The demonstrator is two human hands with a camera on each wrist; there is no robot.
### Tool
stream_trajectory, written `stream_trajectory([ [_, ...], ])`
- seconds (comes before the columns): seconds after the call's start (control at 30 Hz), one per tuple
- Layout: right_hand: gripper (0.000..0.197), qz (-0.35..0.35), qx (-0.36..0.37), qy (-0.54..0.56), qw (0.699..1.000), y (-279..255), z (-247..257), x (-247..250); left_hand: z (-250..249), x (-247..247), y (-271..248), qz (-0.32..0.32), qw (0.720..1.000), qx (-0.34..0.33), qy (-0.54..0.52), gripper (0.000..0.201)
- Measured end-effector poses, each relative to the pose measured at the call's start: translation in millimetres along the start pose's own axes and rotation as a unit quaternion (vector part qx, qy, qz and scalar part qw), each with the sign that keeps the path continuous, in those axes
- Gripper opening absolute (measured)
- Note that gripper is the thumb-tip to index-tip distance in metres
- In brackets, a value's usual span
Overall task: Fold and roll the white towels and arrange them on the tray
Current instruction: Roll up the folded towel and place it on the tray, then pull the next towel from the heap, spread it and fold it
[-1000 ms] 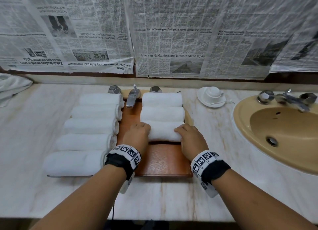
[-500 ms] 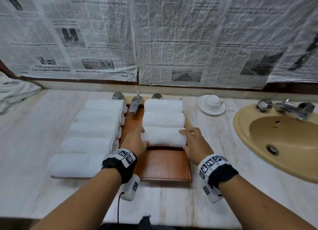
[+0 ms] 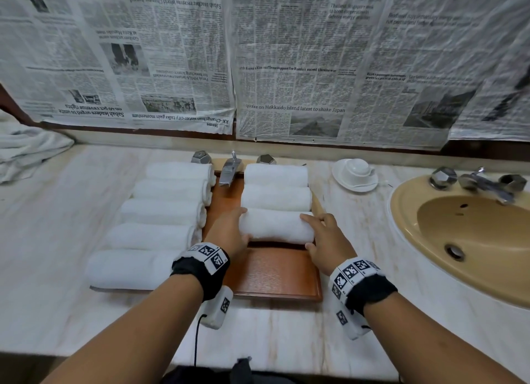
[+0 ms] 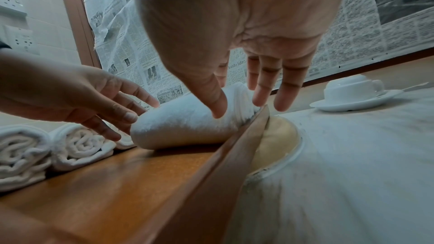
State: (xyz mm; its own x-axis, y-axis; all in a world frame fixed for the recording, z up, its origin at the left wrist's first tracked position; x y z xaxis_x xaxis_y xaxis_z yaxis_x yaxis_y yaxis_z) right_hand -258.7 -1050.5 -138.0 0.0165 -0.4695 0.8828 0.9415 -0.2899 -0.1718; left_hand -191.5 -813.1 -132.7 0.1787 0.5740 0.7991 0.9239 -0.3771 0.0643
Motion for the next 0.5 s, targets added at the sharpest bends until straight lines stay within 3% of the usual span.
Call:
stream_trajectory([
  [0.4, 0.066, -0.024, -0.004, -0.008, 1.000, -15, 9, 11, -3, 2, -3, -0.007, 1.000, -0.013, 0.024, 0.066],
  [0.5, 0.054, -0.032, 0.000, -0.007, 0.999, -18, 24, 18, -8, 12, -6, -0.011, 1.000, -0.007, 0.009, 0.060],
])
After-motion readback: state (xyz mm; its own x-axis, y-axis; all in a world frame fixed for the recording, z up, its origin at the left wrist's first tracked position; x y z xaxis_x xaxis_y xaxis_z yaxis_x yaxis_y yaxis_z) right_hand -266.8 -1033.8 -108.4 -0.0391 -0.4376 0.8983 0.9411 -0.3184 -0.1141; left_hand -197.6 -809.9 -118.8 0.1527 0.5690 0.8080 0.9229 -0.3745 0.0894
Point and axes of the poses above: each hand's wrist, its own y-axis towards the middle knuckle, its own x-axis out of the back of the hand, z = x × y, the point moved 6 cm from there along y, towards the middle knuckle, and after that the axes turned 12 degrees about -x, right-handed, at the moved point
